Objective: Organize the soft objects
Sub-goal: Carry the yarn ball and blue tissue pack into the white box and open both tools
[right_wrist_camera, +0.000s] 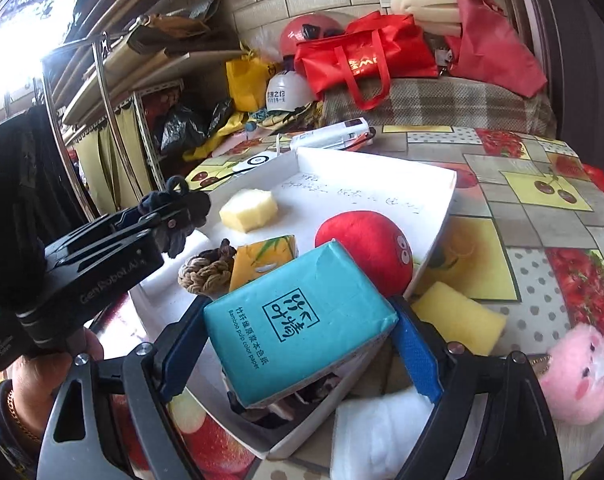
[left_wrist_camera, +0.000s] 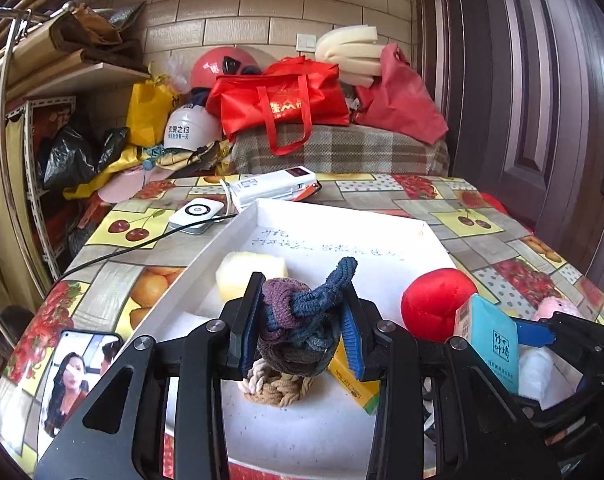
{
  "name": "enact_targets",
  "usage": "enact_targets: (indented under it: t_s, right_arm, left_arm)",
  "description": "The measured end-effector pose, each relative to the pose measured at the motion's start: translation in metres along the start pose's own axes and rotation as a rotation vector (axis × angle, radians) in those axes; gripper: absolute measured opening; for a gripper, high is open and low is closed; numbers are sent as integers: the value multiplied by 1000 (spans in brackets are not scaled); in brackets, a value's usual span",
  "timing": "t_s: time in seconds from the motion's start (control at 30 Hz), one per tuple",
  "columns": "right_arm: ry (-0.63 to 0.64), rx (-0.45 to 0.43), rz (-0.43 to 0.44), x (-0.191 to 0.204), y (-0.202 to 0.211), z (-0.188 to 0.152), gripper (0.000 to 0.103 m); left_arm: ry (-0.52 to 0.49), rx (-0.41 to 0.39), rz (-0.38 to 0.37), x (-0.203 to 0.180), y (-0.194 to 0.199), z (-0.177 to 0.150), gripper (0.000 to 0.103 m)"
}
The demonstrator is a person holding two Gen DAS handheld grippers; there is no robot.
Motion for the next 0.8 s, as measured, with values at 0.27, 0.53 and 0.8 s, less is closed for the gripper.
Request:
enact_targets:
  t_s: [0.27, 0.53, 0.8]
  right_arm:
    - [12, -67, -55, 4, -7, 12, 87]
    - [108, -51, -73, 23, -32, 27, 87]
    - [48, -26, -107, 13, -48, 35, 89]
  left_arm:
    - [71, 6, 13, 16, -7, 2, 35]
    - [156, 22, 39, 33, -12, 3, 35]
    - [173, 33, 70, 37, -17, 4, 67]
Point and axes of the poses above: each gripper's, at about its wrist camera, not at the fingertips, and y roughly against the way its jaws point, x to its left, z to its top, the point moved 3 cm from there along -y, roughly the way its jaws point
